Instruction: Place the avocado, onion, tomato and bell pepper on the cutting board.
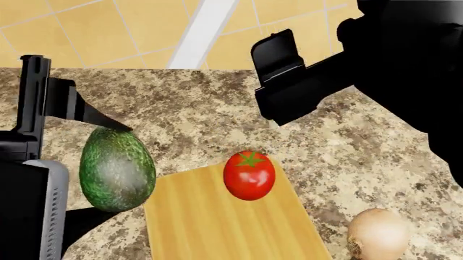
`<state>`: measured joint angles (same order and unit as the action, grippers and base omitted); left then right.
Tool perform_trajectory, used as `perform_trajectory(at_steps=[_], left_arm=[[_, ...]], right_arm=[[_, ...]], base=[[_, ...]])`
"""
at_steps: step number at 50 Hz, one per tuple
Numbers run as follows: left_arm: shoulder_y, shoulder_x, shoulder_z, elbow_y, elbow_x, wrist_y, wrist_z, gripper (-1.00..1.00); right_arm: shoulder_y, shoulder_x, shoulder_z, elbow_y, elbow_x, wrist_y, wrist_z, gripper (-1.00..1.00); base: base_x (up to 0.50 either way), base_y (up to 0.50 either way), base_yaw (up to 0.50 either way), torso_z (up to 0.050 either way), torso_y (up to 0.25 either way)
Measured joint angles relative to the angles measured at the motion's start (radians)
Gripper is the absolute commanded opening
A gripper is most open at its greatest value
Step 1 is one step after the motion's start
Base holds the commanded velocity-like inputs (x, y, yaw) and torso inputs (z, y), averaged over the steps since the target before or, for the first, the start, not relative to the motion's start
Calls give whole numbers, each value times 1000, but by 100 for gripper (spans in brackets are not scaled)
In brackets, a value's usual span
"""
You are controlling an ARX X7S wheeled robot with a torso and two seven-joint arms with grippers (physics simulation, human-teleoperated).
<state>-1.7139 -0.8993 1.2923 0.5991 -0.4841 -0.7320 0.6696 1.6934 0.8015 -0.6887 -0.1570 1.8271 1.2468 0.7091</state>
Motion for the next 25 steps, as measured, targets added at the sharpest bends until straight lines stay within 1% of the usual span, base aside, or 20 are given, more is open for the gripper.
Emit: perform_trajectory(at_steps=[7, 14, 25], left_arm=[[8, 61, 42, -60, 59, 62, 35, -100], [9, 118, 73, -95, 85, 97, 70, -100], [34, 203, 112, -170, 129, 163, 88, -100]], right_arm=[[25, 7, 3, 4, 13, 4, 12, 100], [35, 17, 7, 1, 15, 5, 10, 100], [49, 33, 3, -2, 26, 17, 13, 100]], base=[[0, 0, 0, 0, 1], [0, 0, 0, 0, 0], [0, 0, 0, 0, 0]])
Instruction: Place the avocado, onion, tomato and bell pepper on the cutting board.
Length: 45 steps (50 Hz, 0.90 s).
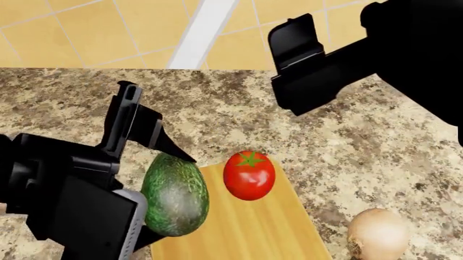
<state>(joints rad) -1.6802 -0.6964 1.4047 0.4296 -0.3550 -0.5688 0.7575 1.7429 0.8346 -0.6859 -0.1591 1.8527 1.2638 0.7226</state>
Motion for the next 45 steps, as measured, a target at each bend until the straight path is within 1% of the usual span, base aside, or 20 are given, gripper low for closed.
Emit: perform_trajectory(at_steps=[17, 29, 30, 39, 45], left_arm=[[41, 63, 70, -93, 62, 56, 20, -100], [58, 99, 95, -153, 90, 71, 19, -100], [59, 101, 95, -155, 91, 70, 18, 100], [47, 104, 77, -135, 52, 10, 13, 100], [25, 89, 60, -100, 21, -38, 21, 100]], right_arm=[[9, 6, -10, -10, 28, 0, 22, 100], [3, 14, -11, -21, 36, -7, 26, 100], [3, 15, -11, -22, 36, -8, 26, 100], [11, 14, -16, -18, 39, -7, 26, 100], [30, 10, -21, -8, 44, 0, 31, 100]], base=[[0, 0, 0, 1, 0], [0, 0, 0, 0, 1], [0, 0, 0, 0, 0], [0, 0, 0, 0, 0], [0, 0, 0, 0, 0]])
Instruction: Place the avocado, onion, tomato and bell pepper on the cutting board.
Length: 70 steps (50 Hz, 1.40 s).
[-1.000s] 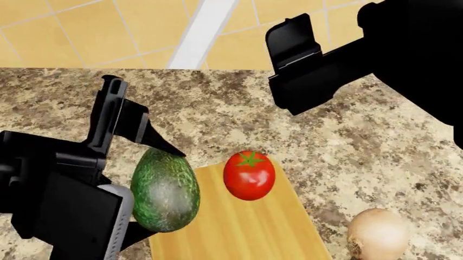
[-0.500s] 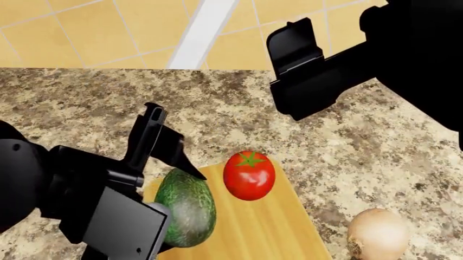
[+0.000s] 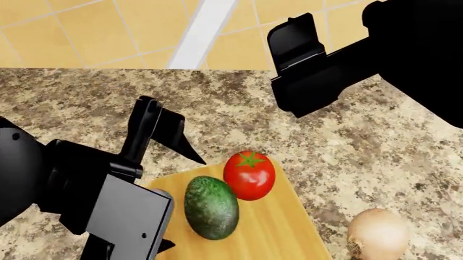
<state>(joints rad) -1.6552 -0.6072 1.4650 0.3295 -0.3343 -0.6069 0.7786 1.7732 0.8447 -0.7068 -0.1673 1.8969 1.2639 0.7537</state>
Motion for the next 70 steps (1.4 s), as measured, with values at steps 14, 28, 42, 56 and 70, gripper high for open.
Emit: perform_trajectory(at_steps=[14, 28, 42, 56, 70], left_arm=[[-58, -116, -177, 181, -316, -284, -22, 100], [-47, -291, -394, 310, -628, -482, -197, 100], [20, -425, -504, 286, -667, -495, -400, 100], [2, -445, -671, 164, -823, -590, -682, 100], [-84, -418, -818, 20, -1042, -704, -1017, 100]], right_arm=[[20, -5, -6, 9, -3, 3, -5, 100], [-13, 19, 0, -37, 39, -21, 8, 100], [-50, 36, -2, -102, 105, -49, 25, 100], [-51, -12, -34, -149, 186, -73, 58, 100], [-76, -133, -67, -206, 204, -119, 68, 100]], base=[[0, 0, 0, 0, 0], [0, 0, 0, 0, 0], [0, 0, 0, 0, 0], [0, 0, 0, 0, 0], [0, 0, 0, 0, 0]])
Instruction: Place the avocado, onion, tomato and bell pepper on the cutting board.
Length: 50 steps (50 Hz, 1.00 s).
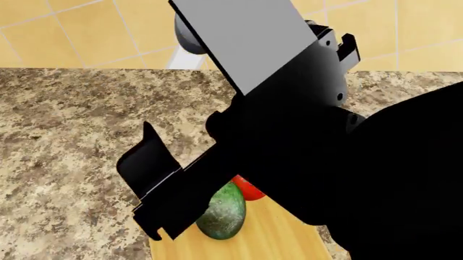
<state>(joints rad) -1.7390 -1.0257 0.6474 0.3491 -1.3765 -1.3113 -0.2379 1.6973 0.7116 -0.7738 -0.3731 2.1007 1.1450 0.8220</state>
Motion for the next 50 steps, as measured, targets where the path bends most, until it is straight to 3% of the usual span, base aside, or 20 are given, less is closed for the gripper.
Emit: perform_trajectory(at_steps=[8, 17, 50], left_arm=[[-37, 8, -33, -54, -37, -27, -126, 100], [-71, 13, -41, -93, -28, -39, -184, 100], [-148, 28, -11, -143, 31, -43, -200, 100]], right_arm=[[-12, -76, -20, -26, 9, -27, 2, 100], [-26, -162, -47, -46, 20, -56, 3, 100], [-82, -436, -163, -58, 49, -137, -6, 100]], base=[[0, 0, 0, 0, 0], [0, 0, 0, 0, 0], [0, 0, 0, 0, 0]])
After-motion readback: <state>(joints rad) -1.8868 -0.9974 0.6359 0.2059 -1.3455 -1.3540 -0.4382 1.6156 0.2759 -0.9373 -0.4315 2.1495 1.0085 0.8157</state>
